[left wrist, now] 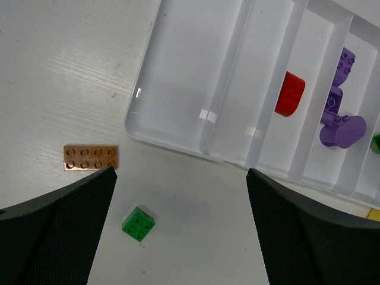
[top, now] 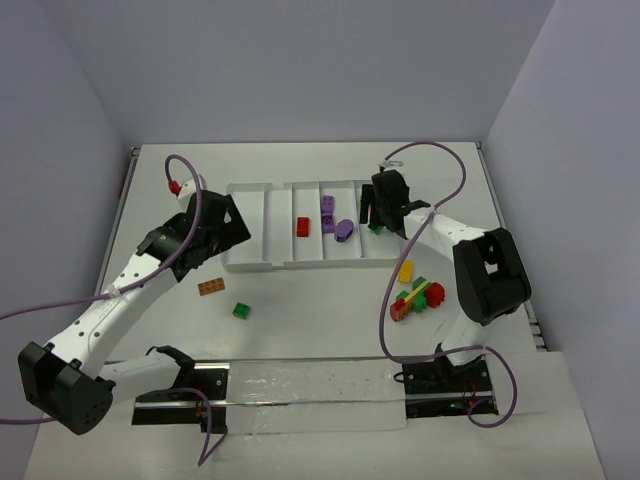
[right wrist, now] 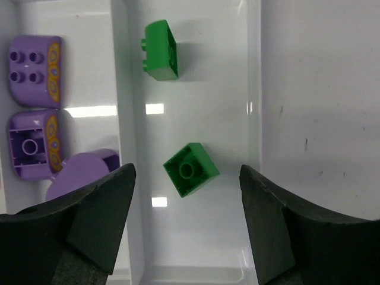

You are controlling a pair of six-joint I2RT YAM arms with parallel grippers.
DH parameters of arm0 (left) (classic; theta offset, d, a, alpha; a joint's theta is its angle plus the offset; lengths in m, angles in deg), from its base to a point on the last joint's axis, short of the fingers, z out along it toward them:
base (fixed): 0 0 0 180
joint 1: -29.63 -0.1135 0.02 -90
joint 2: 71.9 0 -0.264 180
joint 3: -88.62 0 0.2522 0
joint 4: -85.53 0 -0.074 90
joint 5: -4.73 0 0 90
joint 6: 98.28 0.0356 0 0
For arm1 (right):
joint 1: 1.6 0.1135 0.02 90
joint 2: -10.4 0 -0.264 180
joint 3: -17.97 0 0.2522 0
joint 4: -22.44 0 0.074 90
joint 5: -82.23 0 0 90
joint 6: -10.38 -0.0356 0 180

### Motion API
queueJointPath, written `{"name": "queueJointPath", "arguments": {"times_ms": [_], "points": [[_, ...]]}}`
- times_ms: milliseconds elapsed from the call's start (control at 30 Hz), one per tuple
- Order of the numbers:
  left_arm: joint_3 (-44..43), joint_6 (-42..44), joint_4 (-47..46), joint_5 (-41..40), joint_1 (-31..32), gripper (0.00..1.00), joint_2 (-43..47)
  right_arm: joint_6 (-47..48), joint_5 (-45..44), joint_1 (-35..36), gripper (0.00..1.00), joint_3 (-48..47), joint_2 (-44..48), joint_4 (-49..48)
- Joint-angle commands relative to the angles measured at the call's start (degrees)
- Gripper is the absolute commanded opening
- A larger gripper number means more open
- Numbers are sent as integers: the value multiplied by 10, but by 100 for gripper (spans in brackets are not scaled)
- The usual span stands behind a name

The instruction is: Sort the legos into containers by color

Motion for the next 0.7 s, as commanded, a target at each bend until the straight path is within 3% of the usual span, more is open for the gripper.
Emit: {"name": "queueJointPath", "arguments": {"times_ms": [0,333,667], "points": [[-1,10,-16,8,-4,99,5,8,9,0,82,-33,7,-3],[85,-18,-45,57,1,99,-59,-57,114,14,88,38,176,15],[151,-69,-76,92,28,98,-107,-78,20,83,92,90,293,54]]}}
